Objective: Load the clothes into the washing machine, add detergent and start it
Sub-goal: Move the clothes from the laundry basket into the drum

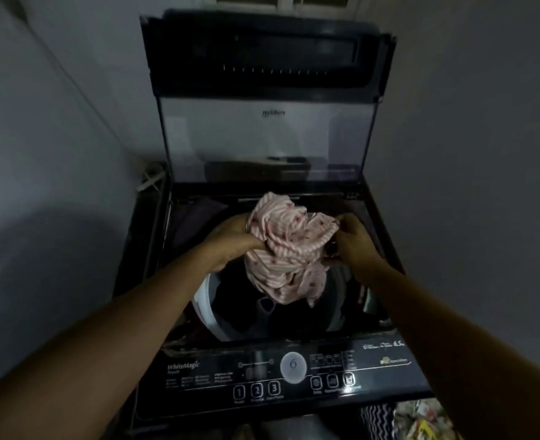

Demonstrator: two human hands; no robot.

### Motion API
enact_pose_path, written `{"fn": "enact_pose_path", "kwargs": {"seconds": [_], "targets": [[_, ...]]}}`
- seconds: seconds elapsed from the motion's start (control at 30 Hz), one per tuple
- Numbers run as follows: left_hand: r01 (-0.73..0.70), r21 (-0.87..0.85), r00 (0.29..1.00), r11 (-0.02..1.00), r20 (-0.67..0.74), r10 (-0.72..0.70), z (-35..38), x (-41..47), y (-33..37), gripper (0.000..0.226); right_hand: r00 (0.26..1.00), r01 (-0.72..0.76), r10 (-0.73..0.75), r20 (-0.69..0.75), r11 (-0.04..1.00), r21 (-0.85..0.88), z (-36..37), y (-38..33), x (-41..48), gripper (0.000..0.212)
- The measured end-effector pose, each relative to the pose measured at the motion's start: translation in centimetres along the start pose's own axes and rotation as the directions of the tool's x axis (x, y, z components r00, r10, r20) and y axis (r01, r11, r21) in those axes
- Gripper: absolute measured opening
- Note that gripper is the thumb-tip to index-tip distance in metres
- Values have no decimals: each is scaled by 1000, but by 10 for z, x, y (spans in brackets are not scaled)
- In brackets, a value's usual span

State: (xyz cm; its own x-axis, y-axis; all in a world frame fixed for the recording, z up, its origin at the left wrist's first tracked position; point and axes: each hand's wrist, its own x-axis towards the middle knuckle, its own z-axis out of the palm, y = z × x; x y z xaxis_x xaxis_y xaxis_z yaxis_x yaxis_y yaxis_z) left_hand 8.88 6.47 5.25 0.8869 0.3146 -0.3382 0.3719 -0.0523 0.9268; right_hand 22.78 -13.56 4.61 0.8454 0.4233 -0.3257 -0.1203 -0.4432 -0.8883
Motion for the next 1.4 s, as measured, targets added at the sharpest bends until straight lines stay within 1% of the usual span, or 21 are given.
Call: {"fn": "enact_pose_path", "kwargs": {"seconds": [0.07, 0.1, 0.13, 0.17, 0.2, 0.23, 0.3, 0.4, 0.47, 0.6, 0.67, 0.73, 0.83, 0.97, 1.07, 1.2, 1.3, 1.4], "targets": [[62, 107, 994, 992, 85, -72, 2, 9, -22, 64, 999, -1, 5, 37, 994, -108, 13, 23, 11, 31], [74, 166, 990, 983, 105, -92, 3, 14, -32, 66, 997, 23, -8, 83, 984, -179, 17, 32, 13, 39], [86, 244, 986, 966, 116, -117, 5, 21, -45, 64, 992, 54, -21, 126, 963, -263, 23, 41, 16, 42], [99, 329, 980, 939, 129, -149, 6, 29, -57, 60, 988, 84, -30, 150, 925, -371, 29, 48, 20, 47], [116, 409, 970, 905, 148, -191, 7, 36, -70, 56, 984, 102, -18, 177, 872, -479, 34, 54, 24, 50], [127, 462, 956, 878, 180, -233, 8, 42, -84, 53, 979, 109, 11, 206, 819, -563, 38, 60, 27, 46], [155, 518, 915, 841, 245, -320, 11, 54, -109, 54, 962, 125, 75, 262, 734, -668, 45, 75, 36, 34], [189, 588, 849, 787, 306, -432, 18, 66, -141, 47, 925, 170, 162, 344, 633, -755, 53, 101, 49, 30], [176, 651, 820, 739, 318, -476, 26, 72, -159, 41, 891, 177, 244, 382, 588, -789, 58, 118, 55, 33], [162, 697, 786, 699, 337, -518, 41, 75, -183, 55, 801, 212, 401, 446, 507, -836, 67, 143, 62, 42], [157, 736, 755, 659, 341, -560, 43, 75, -190, 58, 791, 206, 425, 440, 492, -846, 68, 146, 63, 42], [162, 751, 747, 640, 331, -577, 43, 73, -191, 61, 809, 200, 395, 435, 510, -836, 67, 145, 61, 40], [136, 741, 796, 658, 313, -517, 39, 73, -181, 46, 840, 183, 345, 419, 546, -818, 61, 138, 56, 36], [166, 677, 842, 717, 280, -460, 32, 69, -147, 54, 872, 203, 268, 409, 562, -802, 50, 113, 46, 38], [178, 641, 880, 747, 237, -413, 29, 64, -118, 50, 904, 215, 199, 379, 555, -803, 38, 84, 38, 41], [110, 635, 934, 765, 198, -298, 30, 55, -69, 45, 914, 272, 104, 391, 558, -784, 14, 42, 24, 37], [24, 598, 971, 801, 177, -161, 41, 44, -28, 38, 941, 252, 37, 337, 589, -768, -16, 13, 8, 33], [-24, 558, 986, 829, 151, -72, 63, 32, 10, 37, 960, 255, -65, 272, 601, -758, -56, 0, -8, 35]]}}
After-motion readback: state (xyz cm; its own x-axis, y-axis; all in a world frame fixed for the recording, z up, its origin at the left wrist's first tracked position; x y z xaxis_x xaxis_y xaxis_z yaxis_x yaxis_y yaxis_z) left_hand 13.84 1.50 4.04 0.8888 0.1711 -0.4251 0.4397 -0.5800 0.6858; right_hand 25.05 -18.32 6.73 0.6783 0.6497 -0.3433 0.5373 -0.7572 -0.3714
